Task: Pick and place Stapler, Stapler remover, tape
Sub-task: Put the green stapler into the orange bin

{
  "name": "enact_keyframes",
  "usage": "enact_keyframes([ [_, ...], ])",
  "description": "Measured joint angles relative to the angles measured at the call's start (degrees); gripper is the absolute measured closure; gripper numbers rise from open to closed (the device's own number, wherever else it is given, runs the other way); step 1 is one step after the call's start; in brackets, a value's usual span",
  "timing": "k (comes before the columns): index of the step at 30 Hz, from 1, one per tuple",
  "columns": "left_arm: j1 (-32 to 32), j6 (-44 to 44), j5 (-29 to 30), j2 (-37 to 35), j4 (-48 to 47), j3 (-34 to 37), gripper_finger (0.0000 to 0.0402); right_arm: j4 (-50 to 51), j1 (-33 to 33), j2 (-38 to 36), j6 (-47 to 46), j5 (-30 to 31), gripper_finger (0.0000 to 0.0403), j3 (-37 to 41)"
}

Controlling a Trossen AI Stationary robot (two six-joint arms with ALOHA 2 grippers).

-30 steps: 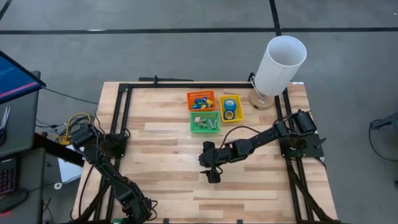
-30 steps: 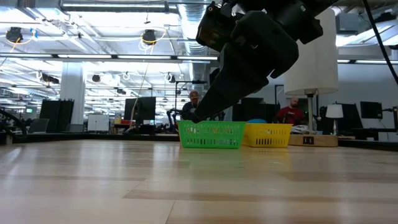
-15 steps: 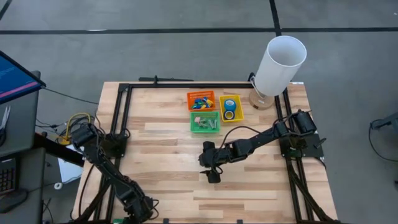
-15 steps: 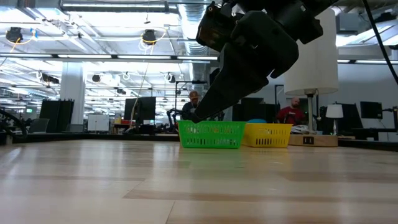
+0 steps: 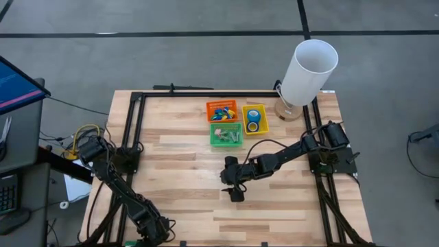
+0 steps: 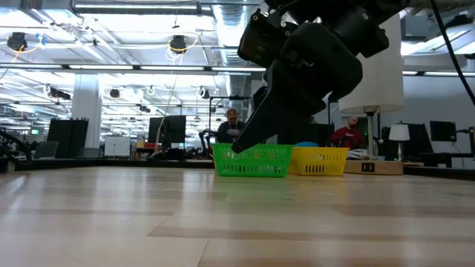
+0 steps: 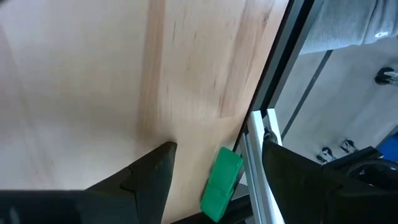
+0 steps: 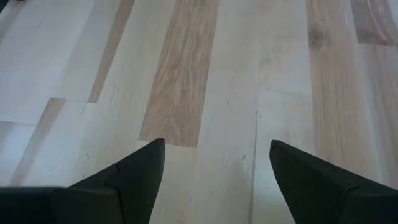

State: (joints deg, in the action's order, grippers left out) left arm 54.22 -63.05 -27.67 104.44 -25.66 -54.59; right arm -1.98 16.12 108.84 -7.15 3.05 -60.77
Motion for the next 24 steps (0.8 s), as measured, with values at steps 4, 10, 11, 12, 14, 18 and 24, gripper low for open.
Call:
enact_keyframes([
  [4, 0.1, 0.2, -0.2, 0.0, -0.2, 0.0, 0.0165, 0.0, 0.0, 0.0, 0.0, 0.0, 0.0122, 0.0],
  [10, 1.6, -0.3, -0.1, 0.5, -1.0, -0.1, 0.0165, 0.0, 0.0, 0.0, 0.0, 0.0, 0.0122, 0.0],
  [11, 1.9, -0.4, -0.3, 0.9, -1.1, -0.2, 0.0165, 0.0, 0.0, 0.0, 0.0, 0.0, 0.0122, 0.0],
  [12, 2.0, -0.5, -0.6, 1.3, -1.1, -0.2, 0.0165, 0.0, 0.0, 0.0, 0.0, 0.0, 0.0122, 0.0],
  [14, 2.2, -0.7, -1.4, 2.1, -1.3, -0.3, 0.0165, -0.1, 0.0, 0.0, 0.0, 0.0, 0.0122, 0.0],
  [18, 2.1, -0.5, -1.2, 2.3, -1.7, -0.3, 0.0165, -0.3, 0.0, 0.0, 0.0, 0.0, 0.0122, 0.0],
  [24, 2.2, 0.2, 0.1, 2.3, -3.7, -0.4, 0.0165, -0.3, 0.0, 0.0, 0.0, 0.0, 0.0122, 0.0],
])
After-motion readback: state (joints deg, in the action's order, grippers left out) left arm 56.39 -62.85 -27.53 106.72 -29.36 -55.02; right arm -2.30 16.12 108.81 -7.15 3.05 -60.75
